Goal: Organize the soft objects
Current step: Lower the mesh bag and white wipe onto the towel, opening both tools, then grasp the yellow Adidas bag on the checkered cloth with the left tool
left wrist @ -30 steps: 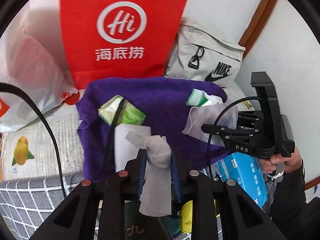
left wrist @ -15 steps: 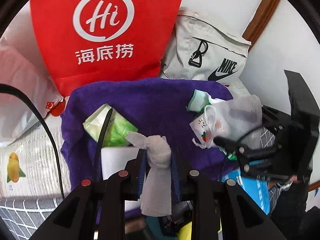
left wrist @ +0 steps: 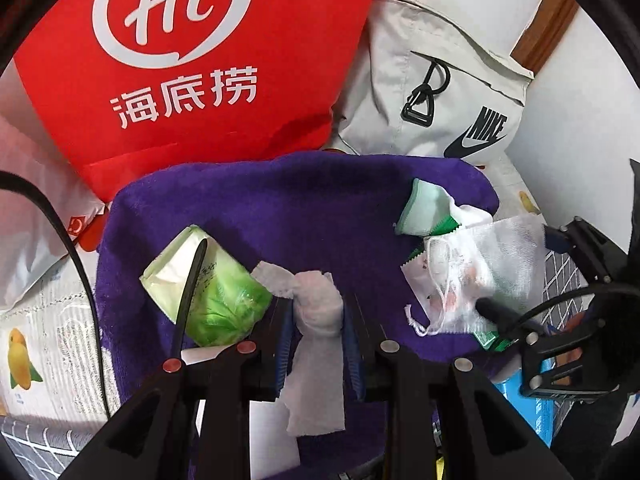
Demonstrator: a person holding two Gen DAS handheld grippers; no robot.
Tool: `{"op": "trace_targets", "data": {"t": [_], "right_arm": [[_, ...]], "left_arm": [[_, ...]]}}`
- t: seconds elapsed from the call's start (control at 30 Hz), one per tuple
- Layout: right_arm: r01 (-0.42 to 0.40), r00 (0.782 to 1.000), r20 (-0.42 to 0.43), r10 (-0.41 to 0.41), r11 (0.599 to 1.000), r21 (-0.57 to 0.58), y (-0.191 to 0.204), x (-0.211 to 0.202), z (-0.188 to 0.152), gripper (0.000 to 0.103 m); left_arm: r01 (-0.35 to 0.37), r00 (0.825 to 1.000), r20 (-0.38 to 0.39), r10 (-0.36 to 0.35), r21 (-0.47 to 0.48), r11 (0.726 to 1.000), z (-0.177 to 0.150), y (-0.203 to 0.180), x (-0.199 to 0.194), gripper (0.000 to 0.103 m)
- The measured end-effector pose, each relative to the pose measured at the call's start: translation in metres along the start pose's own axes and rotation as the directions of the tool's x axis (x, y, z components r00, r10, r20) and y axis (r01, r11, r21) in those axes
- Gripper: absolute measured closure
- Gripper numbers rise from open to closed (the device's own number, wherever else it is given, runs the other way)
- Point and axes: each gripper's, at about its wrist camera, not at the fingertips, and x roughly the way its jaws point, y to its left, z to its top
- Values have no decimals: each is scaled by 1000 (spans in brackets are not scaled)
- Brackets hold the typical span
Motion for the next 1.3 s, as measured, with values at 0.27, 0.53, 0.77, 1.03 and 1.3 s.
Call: {"op": "trace_targets", "data": {"t": [0.27,0.53,0.77,1.03,1.3], "right_arm": [[-17,998,60,13,997,69,-13,-28,-3,20],[-48,995,90,36,990,131,-7,-62,-24,20],[-90,992,102,77,987,132,20,-100,-58,20],[-132,986,132,101,956,260,26,-134,-104,20],[-130,986,138,91,944,303,33,-164,-142,20]], "left_arm": [[16,1000,-24,-17,-24,1000,4,7,8,48],[16,999,34,-14,-40,999,2,6,-17,48],[1,996,87,-2,6,1000,-21,-6,-60,44],[-12,994,105,-1,116,993,-85,-39,-92,30],[-13,1000,7,12,250,968,-131,-80,-69,29]]}}
